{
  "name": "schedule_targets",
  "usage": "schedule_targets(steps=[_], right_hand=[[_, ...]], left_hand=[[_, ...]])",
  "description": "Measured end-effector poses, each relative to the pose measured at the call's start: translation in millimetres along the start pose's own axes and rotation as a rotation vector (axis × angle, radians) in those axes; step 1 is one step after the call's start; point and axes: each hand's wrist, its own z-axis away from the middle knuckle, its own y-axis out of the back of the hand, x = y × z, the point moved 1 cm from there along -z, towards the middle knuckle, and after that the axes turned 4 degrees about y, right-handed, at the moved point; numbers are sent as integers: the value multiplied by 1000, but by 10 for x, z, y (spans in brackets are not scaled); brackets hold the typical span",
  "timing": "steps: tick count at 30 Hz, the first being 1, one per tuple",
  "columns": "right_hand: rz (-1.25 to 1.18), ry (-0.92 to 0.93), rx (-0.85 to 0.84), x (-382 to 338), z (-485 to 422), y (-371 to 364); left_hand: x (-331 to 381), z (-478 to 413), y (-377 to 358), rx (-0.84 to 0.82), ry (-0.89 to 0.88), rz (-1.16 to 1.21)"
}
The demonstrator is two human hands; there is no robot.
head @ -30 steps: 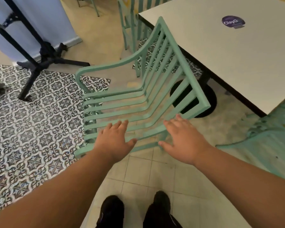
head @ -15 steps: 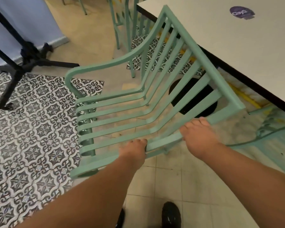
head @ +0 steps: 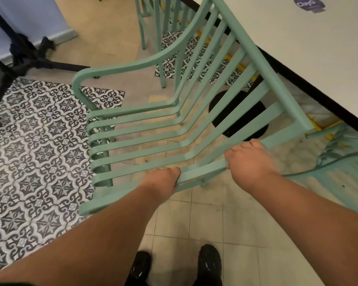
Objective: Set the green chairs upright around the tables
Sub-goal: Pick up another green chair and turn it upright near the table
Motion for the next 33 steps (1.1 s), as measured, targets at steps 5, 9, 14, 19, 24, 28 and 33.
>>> schedule_targets(steps=[5, 9, 14, 19, 24, 28, 33], right_hand=[[-40, 27, 3, -122, 71, 79], [-98, 77, 5, -551, 167, 269], [-144, 63, -41, -995, 169, 445], [-147, 59, -92, -1134, 148, 550], [-163, 96, -94, -1375, 65, 649], [-132, 123, -107, -1561, 5, 711], [-179, 121, -181, -1573, 20, 814]], left_hand=[[-187, 42, -8, -1, -9, -70], [-629, 146, 86, -53, -8, -161], [-1055, 184, 176, -60, 35, -280], [-1234, 162, 193, -36, 16, -337], [-1531, 156, 277, -21, 18, -436], [-1707, 131, 344, -50, 54, -468], [-1622, 191, 396, -55, 109, -458]])
